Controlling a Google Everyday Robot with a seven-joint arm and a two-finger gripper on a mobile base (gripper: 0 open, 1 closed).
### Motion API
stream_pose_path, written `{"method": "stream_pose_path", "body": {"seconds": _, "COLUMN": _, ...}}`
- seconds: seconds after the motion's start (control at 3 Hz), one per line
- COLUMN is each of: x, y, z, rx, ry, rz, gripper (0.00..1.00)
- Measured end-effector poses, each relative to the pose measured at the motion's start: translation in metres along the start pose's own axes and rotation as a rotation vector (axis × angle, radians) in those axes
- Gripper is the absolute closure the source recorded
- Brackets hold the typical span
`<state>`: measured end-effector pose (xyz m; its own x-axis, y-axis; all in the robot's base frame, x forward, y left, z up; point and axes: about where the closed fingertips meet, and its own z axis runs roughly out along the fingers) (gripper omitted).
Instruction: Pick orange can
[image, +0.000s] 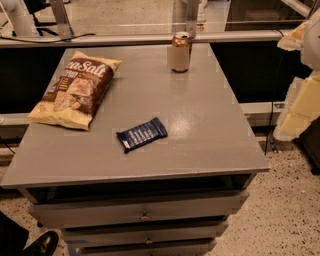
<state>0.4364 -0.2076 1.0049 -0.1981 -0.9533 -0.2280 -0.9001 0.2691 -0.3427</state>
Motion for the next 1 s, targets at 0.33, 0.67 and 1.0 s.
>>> {"method": "stream_pose_path", "body": {"seconds": 0.33, "x": 0.0, "y": 0.0, "z": 0.0, "rx": 0.0, "ry": 0.0, "rz": 0.0, "gripper": 0.0}}
{"method": "stream_pose_path", "body": {"seconds": 0.67, "x": 0.001, "y": -0.006, "z": 0.013, "rx": 0.017, "ry": -0.05, "rz": 0.023, "gripper": 0.0}}
{"method": "stream_pose_path", "body": {"seconds": 1.0, "x": 0.005, "y": -0.029, "z": 0.048, "rx": 0.052, "ry": -0.154, "rz": 0.107, "gripper": 0.0}}
